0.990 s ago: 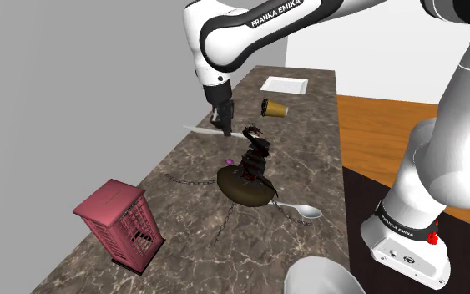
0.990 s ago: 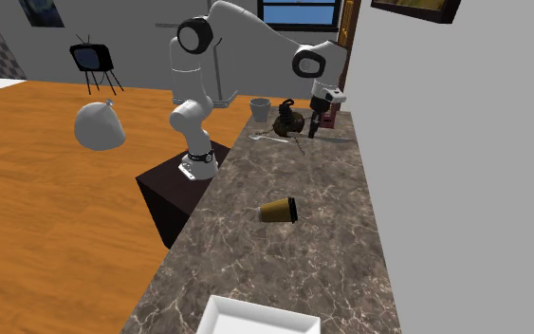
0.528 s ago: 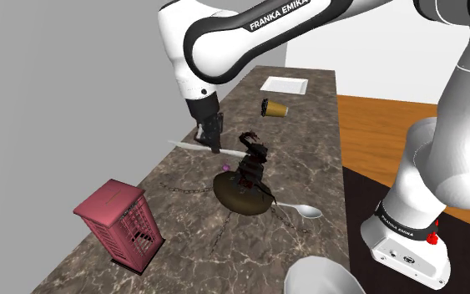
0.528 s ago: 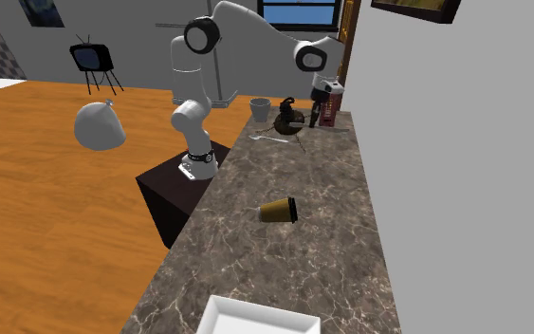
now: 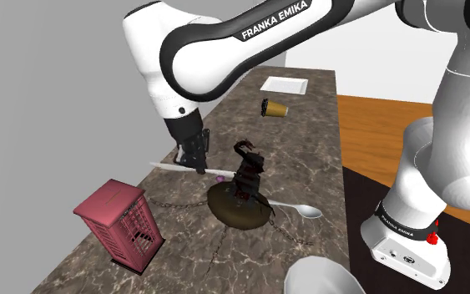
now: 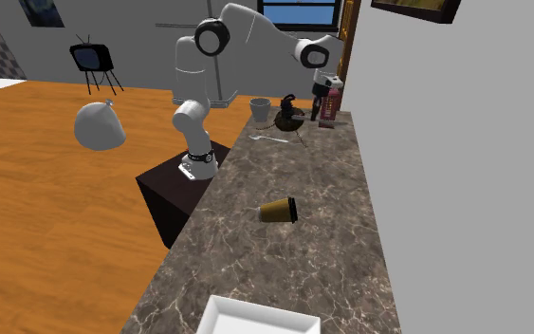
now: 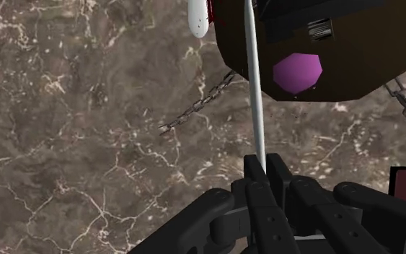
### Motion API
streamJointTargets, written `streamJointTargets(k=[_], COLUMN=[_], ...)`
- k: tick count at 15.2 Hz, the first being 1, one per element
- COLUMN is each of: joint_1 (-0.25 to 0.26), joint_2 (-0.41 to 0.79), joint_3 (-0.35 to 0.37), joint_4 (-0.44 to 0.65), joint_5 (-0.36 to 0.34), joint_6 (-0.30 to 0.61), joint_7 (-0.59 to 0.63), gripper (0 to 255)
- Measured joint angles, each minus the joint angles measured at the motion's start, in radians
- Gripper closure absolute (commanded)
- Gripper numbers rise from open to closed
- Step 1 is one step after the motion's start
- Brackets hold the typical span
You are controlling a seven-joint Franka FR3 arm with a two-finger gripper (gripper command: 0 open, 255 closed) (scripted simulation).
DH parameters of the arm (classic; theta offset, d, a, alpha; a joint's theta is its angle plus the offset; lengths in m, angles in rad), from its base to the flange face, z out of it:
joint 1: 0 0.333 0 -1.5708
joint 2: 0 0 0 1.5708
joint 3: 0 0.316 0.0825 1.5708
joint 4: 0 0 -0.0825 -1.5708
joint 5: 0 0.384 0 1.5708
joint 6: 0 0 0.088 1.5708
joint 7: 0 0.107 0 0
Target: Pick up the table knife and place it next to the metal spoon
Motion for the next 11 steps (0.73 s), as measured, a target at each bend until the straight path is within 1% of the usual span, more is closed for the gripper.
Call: streamJointTargets(k=[11], joint_1=[0.006], joint_2=[0.044], joint_3=[-0.001], joint_4=[-0.075], joint_5=[-0.015], joint_6=[0.136], joint_7=[0.018], gripper=[255])
